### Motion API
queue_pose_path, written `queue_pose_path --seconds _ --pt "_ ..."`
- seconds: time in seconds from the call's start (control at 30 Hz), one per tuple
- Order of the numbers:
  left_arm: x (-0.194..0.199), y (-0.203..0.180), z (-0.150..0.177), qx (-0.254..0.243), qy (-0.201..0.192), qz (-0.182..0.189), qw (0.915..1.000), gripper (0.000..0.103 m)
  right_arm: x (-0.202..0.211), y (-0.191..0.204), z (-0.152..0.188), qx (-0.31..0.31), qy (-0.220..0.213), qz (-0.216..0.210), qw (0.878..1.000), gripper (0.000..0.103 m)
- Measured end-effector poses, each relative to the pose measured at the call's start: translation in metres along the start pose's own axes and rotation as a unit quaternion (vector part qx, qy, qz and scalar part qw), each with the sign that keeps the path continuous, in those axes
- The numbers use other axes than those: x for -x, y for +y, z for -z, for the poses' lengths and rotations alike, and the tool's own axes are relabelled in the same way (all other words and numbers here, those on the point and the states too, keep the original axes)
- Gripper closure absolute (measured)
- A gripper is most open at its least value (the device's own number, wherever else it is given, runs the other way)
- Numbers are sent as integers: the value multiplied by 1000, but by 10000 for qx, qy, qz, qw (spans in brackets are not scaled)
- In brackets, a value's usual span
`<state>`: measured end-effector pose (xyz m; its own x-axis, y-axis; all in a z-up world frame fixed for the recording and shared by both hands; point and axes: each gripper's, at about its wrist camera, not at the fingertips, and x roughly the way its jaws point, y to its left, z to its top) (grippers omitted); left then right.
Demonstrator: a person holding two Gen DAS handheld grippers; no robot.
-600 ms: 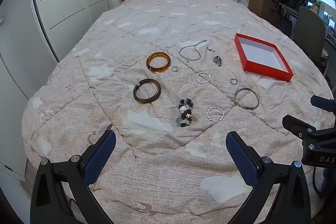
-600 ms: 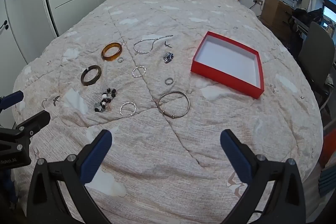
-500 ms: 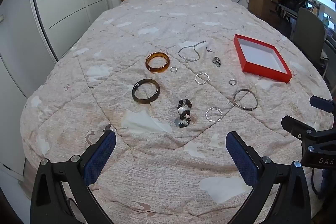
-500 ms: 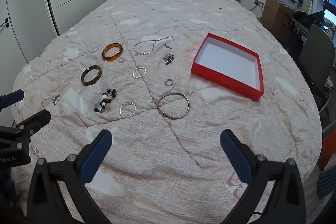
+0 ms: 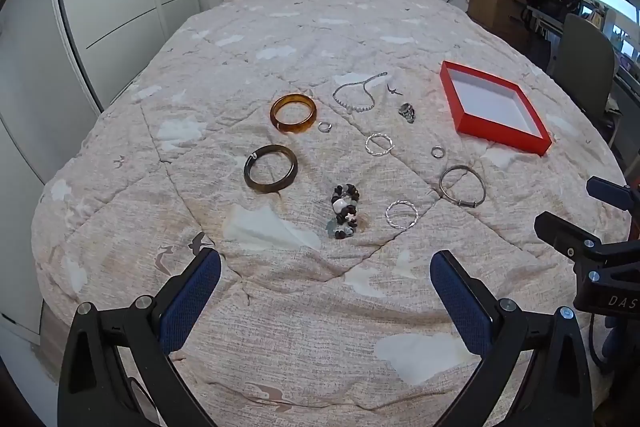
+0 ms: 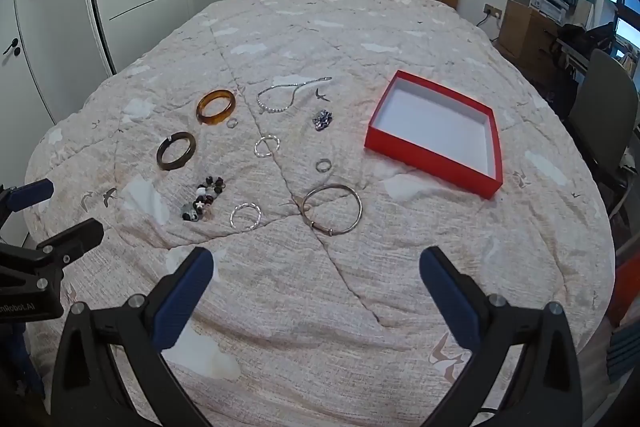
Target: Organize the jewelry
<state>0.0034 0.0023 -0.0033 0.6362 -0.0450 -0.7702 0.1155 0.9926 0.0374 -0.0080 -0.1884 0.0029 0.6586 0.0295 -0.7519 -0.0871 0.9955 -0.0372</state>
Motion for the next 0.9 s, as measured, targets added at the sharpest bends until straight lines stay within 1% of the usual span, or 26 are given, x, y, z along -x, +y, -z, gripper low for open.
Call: queue_pose_path --seconds 0.23,0.33,0.4,0.53,0.8,0.9 --pt "4 9 -3 52 -125 -77 9999 0 2 -1 0 70 -88 65 9999 0" --pt "4 10 -4 32 -144 -14 9999 0 1 -2 -1 42 -95 69 9999 0" --pt "4 9 -4 26 -142 36 9999 0 0 -2 -1 23 -67 65 10000 0" --pt "4 10 -4 36 -163 13 9999 0 0 -2 0 9 -9 33 10000 0" --pt "-2 15 -1 131 -33 41 9999 0 -4 -7 2 -197 171 -48 9996 0" --pt "1 13 -1 113 -128 -98 9998 0 -6 -9 2 -247 231 -96 9994 0"
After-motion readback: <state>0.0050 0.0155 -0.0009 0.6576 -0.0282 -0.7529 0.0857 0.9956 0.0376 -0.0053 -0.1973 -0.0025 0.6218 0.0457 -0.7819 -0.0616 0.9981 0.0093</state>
